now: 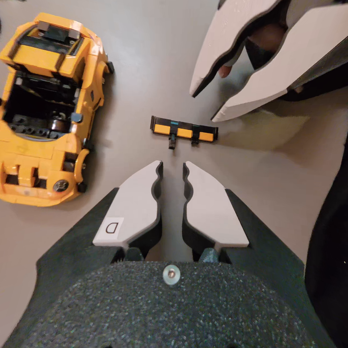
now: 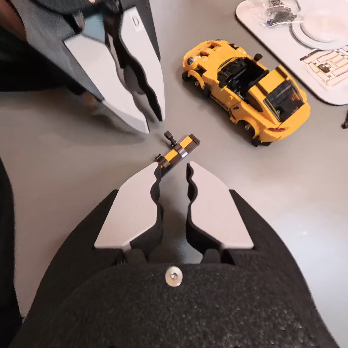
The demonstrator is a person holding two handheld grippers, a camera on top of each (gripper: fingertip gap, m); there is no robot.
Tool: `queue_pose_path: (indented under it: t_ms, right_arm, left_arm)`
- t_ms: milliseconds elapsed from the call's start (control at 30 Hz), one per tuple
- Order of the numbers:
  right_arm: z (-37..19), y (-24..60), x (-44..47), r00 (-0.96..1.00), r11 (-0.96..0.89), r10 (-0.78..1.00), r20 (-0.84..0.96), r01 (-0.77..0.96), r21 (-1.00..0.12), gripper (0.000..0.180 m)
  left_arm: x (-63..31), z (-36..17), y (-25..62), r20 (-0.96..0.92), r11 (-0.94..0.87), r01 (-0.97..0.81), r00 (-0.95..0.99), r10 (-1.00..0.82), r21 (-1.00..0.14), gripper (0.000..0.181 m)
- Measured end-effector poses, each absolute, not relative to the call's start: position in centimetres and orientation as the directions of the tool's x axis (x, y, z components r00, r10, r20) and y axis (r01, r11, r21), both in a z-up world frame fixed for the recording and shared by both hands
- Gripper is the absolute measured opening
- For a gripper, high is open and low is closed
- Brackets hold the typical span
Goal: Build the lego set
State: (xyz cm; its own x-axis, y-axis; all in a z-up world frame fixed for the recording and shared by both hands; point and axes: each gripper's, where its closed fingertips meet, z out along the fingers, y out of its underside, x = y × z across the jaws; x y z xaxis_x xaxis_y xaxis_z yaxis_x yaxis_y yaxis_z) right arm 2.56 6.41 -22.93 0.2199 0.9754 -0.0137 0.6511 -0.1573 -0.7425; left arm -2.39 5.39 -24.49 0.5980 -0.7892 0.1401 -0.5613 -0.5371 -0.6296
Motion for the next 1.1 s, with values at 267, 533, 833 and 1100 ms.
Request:
queue_pose_path:
  t_ms: [267, 533, 833, 1100]
  right_arm:
    - [-23.6, 4.2, 3.4, 0.289, -0.147, 0.952, 0.098, 0.716, -0.682, 0.032]
    - [-24.9, 4.5, 3.1, 0.356, -0.198, 0.926, 0.126, 0.741, -0.642, 0.032]
    - [-25.2, 4.9, 2.8, 0.335, -0.197, 0.936, 0.111, 0.757, -0.623, 0.03]
    - [-25.3, 5.2, 3.0, 0.344, -0.221, 0.935, 0.083, 0.752, -0.621, 0.027]
  left_arm:
    - [-8.2, -22.8, 6.2, 0.075, -0.56, -0.468, 0.717, -0.693, -0.684, 0.019]
    - [-12.9, -23.8, 5.9, 0.091, -0.643, -0.406, 0.798, -0.595, -0.649, 0.025]
    - [-11.7, -25.7, 7.3, -0.006, -0.539, -0.617, 0.661, -0.75, -0.573, 0.025]
    - [-10.7, -25.7, 7.1, 0.089, -0.519, -0.633, 0.582, -0.808, -0.575, 0.019]
